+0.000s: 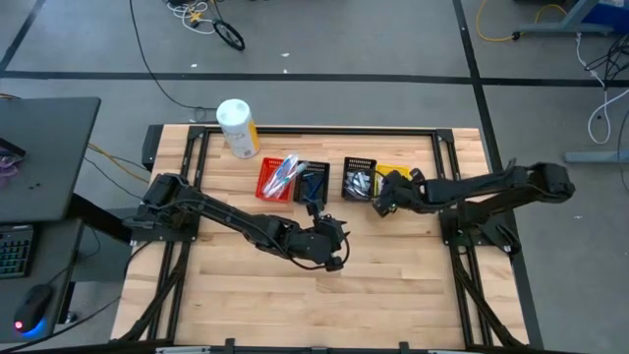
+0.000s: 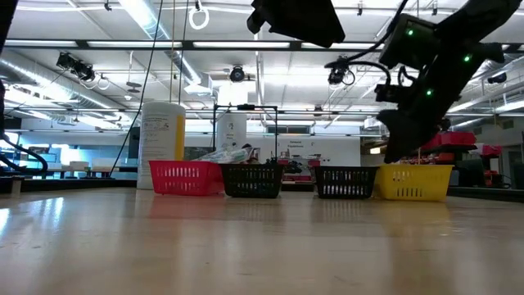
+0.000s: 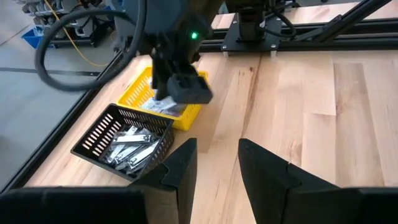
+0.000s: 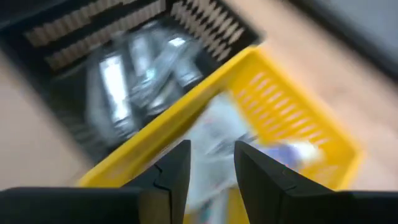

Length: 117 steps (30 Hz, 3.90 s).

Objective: Pick & Place Travel size toiletries
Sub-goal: Return to Home Position

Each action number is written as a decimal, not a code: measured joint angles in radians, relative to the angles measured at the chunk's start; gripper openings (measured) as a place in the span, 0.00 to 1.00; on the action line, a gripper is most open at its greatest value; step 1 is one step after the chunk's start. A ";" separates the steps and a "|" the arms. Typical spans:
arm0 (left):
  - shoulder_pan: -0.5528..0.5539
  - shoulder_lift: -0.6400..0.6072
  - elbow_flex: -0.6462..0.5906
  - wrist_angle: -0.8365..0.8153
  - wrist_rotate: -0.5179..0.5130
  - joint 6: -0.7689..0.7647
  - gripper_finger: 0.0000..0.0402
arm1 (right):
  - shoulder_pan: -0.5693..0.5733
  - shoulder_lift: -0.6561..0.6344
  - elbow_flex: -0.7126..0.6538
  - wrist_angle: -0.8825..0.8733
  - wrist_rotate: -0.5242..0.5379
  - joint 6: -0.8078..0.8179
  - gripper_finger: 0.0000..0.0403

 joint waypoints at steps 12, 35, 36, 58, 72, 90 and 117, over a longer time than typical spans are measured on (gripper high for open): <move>0.001 0.000 0.001 -0.034 -0.032 0.012 0.31 | 0.058 -0.097 0.000 0.121 -0.282 -0.002 0.33; -0.079 -0.258 0.076 -0.880 -0.179 -0.389 0.05 | 0.245 -0.096 -0.028 0.765 -0.482 -0.492 0.02; -0.078 -0.274 0.076 -0.910 -0.198 -0.387 0.04 | 0.247 -0.103 -0.029 0.765 -0.484 -0.515 0.01; -0.177 -0.860 -0.475 -0.917 -0.223 -0.693 0.03 | 0.289 -0.797 -0.030 0.202 -0.612 -0.676 0.00; -0.152 -1.329 -1.155 0.373 0.216 0.180 0.04 | 0.289 -1.022 -0.218 0.230 -0.711 -0.878 0.00; 0.010 -1.746 -1.438 0.445 0.353 0.338 0.06 | 0.289 -1.234 -0.266 0.146 -0.725 -0.888 0.00; 0.011 -1.871 -1.492 0.341 0.404 0.188 0.06 | 0.289 -1.180 -0.552 0.500 -0.813 -0.744 0.00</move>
